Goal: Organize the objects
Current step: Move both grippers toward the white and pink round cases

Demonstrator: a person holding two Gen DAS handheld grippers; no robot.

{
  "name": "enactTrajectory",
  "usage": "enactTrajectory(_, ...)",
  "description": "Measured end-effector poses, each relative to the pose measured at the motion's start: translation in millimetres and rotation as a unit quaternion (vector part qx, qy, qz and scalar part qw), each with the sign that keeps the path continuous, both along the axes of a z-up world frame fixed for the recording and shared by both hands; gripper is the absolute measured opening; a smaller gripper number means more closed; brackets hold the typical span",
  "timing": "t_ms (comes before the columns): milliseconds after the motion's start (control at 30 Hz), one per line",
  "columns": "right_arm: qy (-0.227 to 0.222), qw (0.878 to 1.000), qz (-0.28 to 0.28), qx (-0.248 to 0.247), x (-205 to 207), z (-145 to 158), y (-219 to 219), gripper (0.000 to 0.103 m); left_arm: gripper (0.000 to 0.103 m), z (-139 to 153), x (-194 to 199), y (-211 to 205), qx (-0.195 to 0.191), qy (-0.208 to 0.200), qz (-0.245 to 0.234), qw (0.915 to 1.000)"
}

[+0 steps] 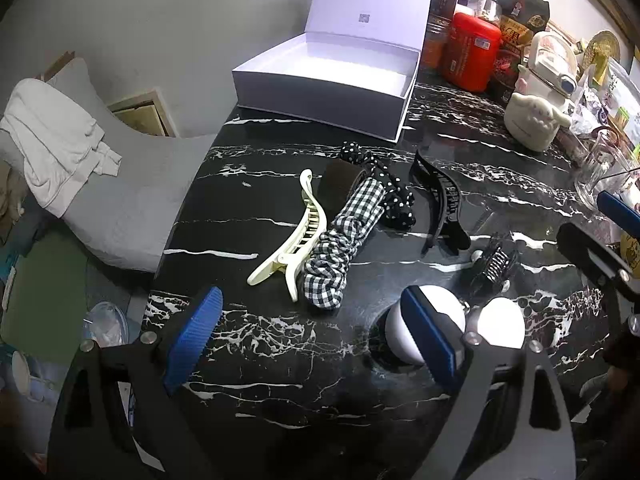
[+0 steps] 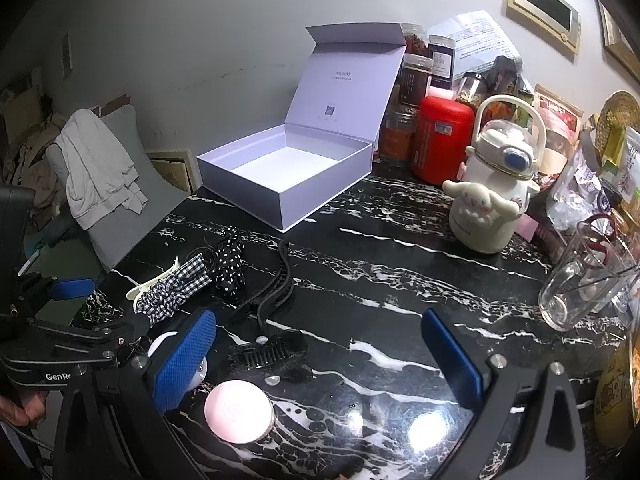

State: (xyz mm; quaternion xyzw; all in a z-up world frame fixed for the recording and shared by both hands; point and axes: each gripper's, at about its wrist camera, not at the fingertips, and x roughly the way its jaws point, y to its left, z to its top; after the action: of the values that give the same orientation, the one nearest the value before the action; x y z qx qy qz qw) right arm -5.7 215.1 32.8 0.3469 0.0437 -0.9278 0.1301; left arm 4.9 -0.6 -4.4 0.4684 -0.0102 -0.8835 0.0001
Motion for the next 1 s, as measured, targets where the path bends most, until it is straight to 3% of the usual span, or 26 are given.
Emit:
enactTrajectory(500, 0.007, 1.0, 0.013, -0.003, 3, 2, -4, 0.103, 0.091, 2, -2, -9, 0.028, -0.012, 0.01, 0.9995)
enactTrajectory(1000, 0.005, 1.0, 0.019, 0.003, 2, 1, -6, 0.103, 0.091, 12, -4, -14, 0.004, 0.001, 0.012, 0.9999)
